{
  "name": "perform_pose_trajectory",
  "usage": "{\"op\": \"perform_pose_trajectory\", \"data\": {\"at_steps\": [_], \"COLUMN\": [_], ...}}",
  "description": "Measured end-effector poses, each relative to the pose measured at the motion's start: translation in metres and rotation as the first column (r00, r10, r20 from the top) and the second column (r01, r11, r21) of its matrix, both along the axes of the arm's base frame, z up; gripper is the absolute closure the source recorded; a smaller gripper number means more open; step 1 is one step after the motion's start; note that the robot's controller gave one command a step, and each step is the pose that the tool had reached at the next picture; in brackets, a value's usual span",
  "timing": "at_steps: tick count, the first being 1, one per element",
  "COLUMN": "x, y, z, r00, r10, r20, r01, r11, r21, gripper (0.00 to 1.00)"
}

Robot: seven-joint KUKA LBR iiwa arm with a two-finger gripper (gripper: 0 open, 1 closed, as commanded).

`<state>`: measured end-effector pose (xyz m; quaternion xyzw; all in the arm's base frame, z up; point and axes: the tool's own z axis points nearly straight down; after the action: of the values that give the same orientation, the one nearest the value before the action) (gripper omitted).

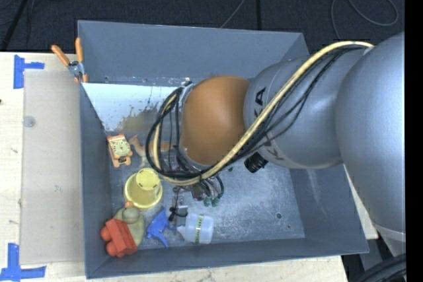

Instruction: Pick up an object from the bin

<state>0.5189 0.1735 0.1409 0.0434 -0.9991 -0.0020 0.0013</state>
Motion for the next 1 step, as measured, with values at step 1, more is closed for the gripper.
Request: {"op": "perform_pose_trajectory", "data": {"at_steps": [1], "x": [-0.0103], "y": [0.0091], "z": [-0.0267], "r00": [1.0], "r10": [0.017], "r20": [0.0], "r01": [-0.017], "r11": [1.0], "r21": [-0.008], "gripper": [0.0]}}
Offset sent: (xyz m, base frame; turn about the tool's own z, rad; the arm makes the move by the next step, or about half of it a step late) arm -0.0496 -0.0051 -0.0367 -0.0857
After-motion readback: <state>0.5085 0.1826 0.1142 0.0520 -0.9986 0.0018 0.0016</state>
